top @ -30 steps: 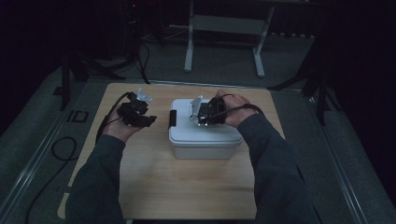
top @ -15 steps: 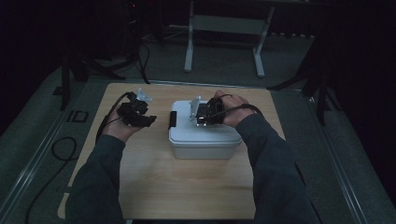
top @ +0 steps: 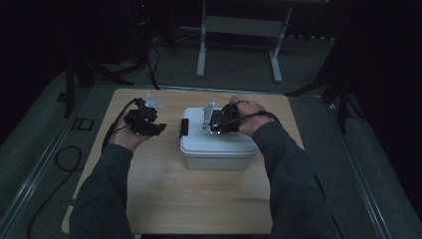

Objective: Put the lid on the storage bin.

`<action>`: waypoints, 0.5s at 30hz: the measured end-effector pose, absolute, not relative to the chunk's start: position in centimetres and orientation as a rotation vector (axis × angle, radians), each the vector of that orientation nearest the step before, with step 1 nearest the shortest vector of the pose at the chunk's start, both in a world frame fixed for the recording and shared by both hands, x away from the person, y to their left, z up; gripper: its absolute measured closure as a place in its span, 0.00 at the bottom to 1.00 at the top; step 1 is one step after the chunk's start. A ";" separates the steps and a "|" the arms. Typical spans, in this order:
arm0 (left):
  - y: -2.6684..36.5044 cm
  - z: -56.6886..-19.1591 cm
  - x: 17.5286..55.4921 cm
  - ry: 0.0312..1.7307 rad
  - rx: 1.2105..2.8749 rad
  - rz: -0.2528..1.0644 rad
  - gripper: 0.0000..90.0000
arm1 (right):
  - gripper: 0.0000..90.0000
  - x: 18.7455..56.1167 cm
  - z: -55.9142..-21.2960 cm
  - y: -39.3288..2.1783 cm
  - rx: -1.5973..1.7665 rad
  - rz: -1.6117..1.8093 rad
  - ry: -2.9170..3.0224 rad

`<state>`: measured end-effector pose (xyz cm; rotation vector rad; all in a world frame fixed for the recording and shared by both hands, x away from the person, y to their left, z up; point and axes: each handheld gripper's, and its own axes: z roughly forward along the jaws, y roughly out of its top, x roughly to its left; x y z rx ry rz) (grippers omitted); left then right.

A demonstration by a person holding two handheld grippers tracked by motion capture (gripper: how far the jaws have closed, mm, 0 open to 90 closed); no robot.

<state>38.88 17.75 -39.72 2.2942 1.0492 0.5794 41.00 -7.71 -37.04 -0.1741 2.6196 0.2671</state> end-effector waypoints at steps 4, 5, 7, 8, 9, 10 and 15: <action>17.7 -39.7 38.9 1.049 2.295 0.579 0.58 | 0.91 41.1 -37.0 -7.8 -0.170 0.273 2.621; 17.7 -39.7 38.9 1.049 2.295 0.580 0.58 | 0.87 41.1 -37.0 -7.8 -0.168 0.271 2.621; 17.7 -39.7 38.9 1.049 2.294 0.580 0.58 | 0.78 41.1 -36.9 -7.9 -0.165 0.282 2.631; 17.7 -39.7 38.9 1.049 2.294 0.580 0.58 | 0.78 41.1 -36.9 -7.9 -0.165 0.282 2.631; 17.7 -39.7 38.8 1.048 2.292 0.580 0.58 | 0.74 41.2 -36.7 -8.1 -0.156 0.298 2.639; 17.7 -39.7 38.8 1.049 2.292 0.580 0.58 | 0.73 41.2 -36.7 -8.2 -0.153 0.303 2.645; 17.7 -39.8 38.8 1.053 2.291 0.579 0.58 | 0.66 41.0 -36.5 -8.5 -0.139 0.324 2.658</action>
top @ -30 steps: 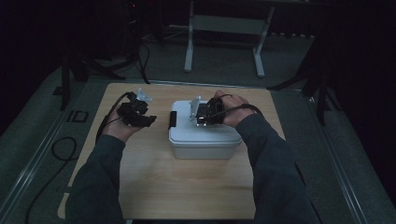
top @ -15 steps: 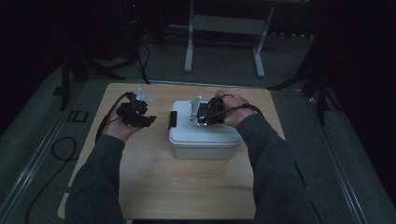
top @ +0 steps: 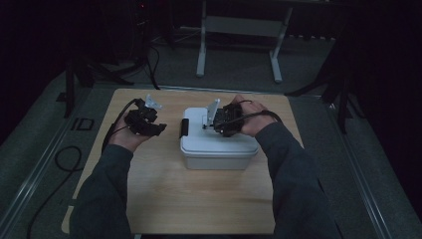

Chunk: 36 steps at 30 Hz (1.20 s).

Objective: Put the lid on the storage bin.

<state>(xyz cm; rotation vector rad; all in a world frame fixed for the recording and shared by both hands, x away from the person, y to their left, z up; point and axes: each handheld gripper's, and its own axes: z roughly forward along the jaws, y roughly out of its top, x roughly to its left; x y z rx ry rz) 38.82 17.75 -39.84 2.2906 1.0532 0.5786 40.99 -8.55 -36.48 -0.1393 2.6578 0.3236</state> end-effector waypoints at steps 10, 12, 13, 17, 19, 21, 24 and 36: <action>17.8 -40.0 38.8 1.057 2.292 0.569 0.58 | 0.56 41.0 -36.1 -9.4 -0.108 0.360 2.678; 17.8 -40.0 38.8 1.057 2.292 0.569 0.58 | 0.56 41.0 -36.0 -9.5 -0.107 0.363 2.682; 17.8 -40.0 38.8 1.055 2.291 0.570 0.58 | 0.53 40.9 -35.9 -9.5 -0.101 0.375 2.687; 17.8 -40.0 38.8 1.055 2.289 0.571 0.58 | 0.49 40.9 -35.9 -9.6 -0.085 0.382 2.681; 17.8 -40.0 38.8 1.057 2.287 0.572 0.58 | 0.45 41.0 -35.9 -9.9 -0.061 0.398 2.671; 17.9 -39.9 38.8 1.056 2.290 0.573 0.58 | 0.43 41.1 -36.1 -10.1 -0.044 0.396 2.670; 17.8 -40.0 38.8 1.059 2.283 0.574 0.58 | 0.40 41.2 -36.2 -10.6 -0.023 0.393 2.662; 17.6 -40.1 38.9 1.052 2.288 0.575 0.58 | 0.34 41.6 -36.3 -12.4 0.066 0.415 2.632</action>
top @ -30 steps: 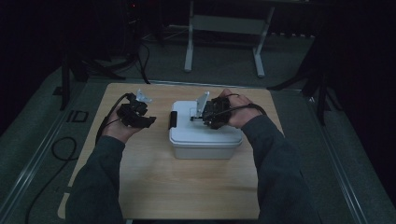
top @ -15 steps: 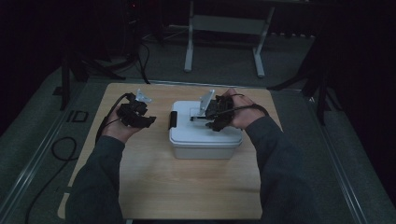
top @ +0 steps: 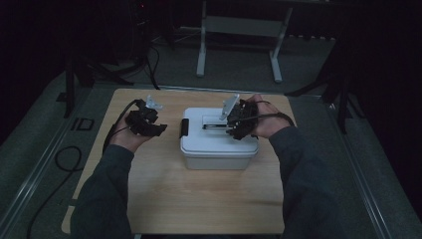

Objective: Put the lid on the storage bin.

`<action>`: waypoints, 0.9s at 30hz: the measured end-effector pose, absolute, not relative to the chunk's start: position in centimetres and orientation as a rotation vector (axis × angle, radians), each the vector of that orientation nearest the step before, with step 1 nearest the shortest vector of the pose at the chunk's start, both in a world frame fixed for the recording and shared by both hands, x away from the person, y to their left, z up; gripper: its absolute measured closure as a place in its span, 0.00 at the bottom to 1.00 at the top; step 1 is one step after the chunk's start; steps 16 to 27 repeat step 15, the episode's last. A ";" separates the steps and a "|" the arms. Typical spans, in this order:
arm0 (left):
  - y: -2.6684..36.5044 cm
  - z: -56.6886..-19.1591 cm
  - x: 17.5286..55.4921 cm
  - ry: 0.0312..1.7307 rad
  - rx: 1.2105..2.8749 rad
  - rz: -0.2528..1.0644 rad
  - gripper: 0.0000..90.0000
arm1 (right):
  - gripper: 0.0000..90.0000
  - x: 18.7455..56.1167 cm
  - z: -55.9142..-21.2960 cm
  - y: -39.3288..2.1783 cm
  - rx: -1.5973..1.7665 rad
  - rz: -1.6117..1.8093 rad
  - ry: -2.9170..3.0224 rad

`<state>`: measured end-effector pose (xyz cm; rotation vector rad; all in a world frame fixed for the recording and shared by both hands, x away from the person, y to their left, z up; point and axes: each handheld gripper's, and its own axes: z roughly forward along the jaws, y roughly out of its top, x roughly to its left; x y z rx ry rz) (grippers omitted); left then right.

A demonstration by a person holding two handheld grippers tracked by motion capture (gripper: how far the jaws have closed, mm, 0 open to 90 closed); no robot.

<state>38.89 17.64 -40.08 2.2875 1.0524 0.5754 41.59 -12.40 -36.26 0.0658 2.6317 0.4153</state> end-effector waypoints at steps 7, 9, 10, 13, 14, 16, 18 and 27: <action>17.7 -40.0 38.9 1.053 2.288 0.575 0.58 | 0.33 41.7 -36.2 -13.2 0.097 0.416 2.626; 17.7 -40.0 38.9 1.052 2.288 0.575 0.58 | 0.33 41.7 -36.2 -13.4 0.104 0.416 2.627; 17.7 -40.0 38.9 1.052 2.287 0.575 0.58 | 0.33 41.8 -36.3 -13.6 0.111 0.416 2.627; 17.7 -40.0 38.9 1.053 2.286 0.574 0.58 | 0.33 41.8 -36.3 -13.9 0.120 0.413 2.627; 17.7 -40.0 38.9 1.054 2.284 0.574 0.58 | 0.33 41.8 -36.3 -14.0 0.120 0.409 2.627; 17.7 -40.0 38.9 1.054 2.284 0.574 0.58 | 0.33 41.8 -36.3 -14.0 0.120 0.409 2.627; 17.7 -40.0 38.9 1.054 2.284 0.574 0.58 | 0.33 41.8 -36.3 -14.0 0.120 0.409 2.627; 17.7 -40.0 38.9 1.054 2.284 0.574 0.58 | 0.33 41.8 -36.3 -14.0 0.120 0.409 2.627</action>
